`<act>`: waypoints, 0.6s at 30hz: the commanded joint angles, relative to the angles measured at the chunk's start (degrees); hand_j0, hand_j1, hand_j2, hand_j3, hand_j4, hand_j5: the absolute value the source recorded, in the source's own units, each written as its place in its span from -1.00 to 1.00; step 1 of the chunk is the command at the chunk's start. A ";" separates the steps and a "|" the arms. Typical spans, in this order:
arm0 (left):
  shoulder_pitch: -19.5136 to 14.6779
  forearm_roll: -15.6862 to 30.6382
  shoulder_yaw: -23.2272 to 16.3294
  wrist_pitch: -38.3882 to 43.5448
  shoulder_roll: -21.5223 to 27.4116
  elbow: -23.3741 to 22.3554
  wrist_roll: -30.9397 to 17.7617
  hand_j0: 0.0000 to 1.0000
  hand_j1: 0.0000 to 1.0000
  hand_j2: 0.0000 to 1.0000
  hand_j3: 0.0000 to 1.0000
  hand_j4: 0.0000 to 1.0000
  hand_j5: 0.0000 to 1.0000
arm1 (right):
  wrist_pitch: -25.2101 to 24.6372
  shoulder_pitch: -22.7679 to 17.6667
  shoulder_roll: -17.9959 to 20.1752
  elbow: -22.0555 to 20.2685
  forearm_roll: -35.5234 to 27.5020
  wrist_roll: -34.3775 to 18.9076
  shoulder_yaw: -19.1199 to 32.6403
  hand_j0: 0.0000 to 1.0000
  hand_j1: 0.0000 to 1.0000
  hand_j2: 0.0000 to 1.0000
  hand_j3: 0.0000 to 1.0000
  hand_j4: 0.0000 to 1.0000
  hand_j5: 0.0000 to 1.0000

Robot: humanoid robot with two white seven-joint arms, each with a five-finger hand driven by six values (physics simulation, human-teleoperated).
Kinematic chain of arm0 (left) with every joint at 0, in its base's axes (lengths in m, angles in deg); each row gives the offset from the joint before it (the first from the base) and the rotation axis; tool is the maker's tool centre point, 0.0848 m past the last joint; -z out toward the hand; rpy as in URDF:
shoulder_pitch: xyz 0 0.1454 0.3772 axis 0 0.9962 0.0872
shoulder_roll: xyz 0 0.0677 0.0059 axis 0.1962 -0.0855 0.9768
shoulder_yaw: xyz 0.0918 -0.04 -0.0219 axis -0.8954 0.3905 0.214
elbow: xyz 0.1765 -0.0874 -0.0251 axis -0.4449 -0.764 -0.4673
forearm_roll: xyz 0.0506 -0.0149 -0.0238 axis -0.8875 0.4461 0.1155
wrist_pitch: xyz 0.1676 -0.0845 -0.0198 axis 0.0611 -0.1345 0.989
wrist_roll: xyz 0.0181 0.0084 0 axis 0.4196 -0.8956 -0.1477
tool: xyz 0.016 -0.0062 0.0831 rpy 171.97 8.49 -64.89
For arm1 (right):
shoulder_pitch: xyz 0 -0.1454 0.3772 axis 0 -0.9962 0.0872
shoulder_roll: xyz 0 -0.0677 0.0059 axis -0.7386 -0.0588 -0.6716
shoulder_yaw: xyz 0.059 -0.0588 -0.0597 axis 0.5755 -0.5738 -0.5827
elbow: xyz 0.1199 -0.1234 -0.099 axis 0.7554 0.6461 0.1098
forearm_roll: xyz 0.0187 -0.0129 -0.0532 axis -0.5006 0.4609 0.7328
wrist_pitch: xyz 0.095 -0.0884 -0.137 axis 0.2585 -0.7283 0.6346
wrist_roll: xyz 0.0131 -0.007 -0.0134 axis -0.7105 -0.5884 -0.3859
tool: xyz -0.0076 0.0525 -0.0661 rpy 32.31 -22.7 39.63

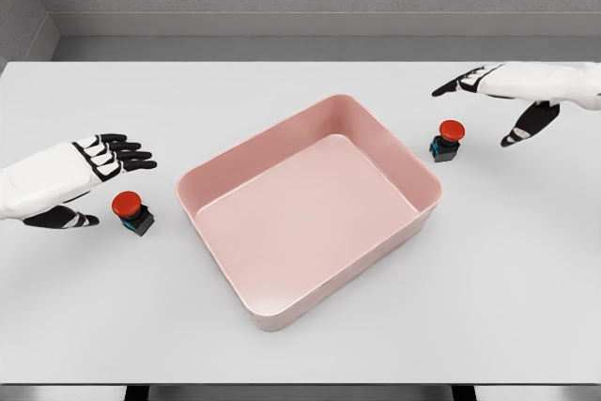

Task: Put the industrial switch in the basket with both arms

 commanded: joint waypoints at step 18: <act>1.05 -1.96 0.00 0.03 -2.56 0.02 0.21 1.00 1.00 1.00 1.00 1.00 1.00 | -4.11 0.09 -4.25 2.82 -0.18 4.14 -2.58 1.00 1.00 1.00 1.00 1.00 1.00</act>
